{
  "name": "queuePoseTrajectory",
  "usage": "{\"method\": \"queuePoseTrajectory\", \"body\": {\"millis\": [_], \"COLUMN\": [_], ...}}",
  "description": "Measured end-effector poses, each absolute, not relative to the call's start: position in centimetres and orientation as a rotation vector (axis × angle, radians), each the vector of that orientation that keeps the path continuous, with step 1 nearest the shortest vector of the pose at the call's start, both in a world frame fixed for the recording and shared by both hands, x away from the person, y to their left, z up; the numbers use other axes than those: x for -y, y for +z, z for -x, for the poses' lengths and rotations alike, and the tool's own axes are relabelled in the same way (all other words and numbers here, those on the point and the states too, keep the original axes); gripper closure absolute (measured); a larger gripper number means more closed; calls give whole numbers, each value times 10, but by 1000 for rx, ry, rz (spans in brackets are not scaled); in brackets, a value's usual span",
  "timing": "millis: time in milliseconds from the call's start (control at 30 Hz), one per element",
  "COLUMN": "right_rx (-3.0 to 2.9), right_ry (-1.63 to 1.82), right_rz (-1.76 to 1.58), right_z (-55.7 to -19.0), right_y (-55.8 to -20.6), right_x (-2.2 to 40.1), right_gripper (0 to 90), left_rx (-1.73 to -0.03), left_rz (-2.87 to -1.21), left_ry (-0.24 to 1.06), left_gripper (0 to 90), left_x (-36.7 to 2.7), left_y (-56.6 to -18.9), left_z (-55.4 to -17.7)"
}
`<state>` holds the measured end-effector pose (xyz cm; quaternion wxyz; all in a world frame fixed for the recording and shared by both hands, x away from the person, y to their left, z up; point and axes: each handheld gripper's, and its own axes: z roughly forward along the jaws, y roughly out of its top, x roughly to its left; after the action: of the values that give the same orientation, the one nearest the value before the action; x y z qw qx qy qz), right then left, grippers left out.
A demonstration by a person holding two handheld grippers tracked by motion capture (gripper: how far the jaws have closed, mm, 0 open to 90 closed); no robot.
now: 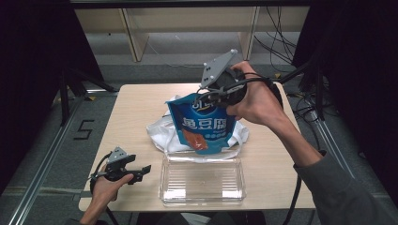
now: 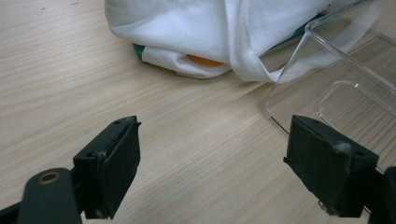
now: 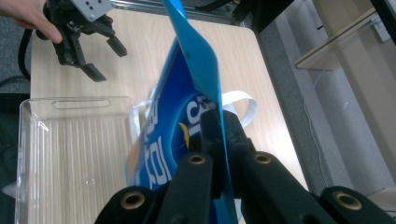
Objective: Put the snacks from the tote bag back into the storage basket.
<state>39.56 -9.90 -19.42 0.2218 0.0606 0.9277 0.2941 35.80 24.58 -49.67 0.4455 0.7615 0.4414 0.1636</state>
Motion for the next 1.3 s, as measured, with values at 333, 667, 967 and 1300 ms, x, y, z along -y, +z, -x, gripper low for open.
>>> {"method": "queuePoseTrajectory", "body": {"millis": [333, 667, 967, 1300], "right_rx": [-2618, -2657, -2699, -2718], "right_ry": [848, 869, 872, 878], "right_rz": [-100, -38, -28, -1], "right_z": [-374, -373, -381, -394], "right_y": [-207, -224, -244, -263], "right_x": [97, 91, 88, 92], "right_gripper": [900, 900, 900, 900], "left_rx": [-1097, -1101, -1090, -1094], "left_rz": [-1893, -1907, -1905, -1900], "left_ry": [397, 388, 389, 392], "left_gripper": [168, 167, 167, 167], "left_x": [-247, -246, -245, -245], "left_y": [-497, -498, -498, -497], "left_z": [-358, -358, -358, -357]}}
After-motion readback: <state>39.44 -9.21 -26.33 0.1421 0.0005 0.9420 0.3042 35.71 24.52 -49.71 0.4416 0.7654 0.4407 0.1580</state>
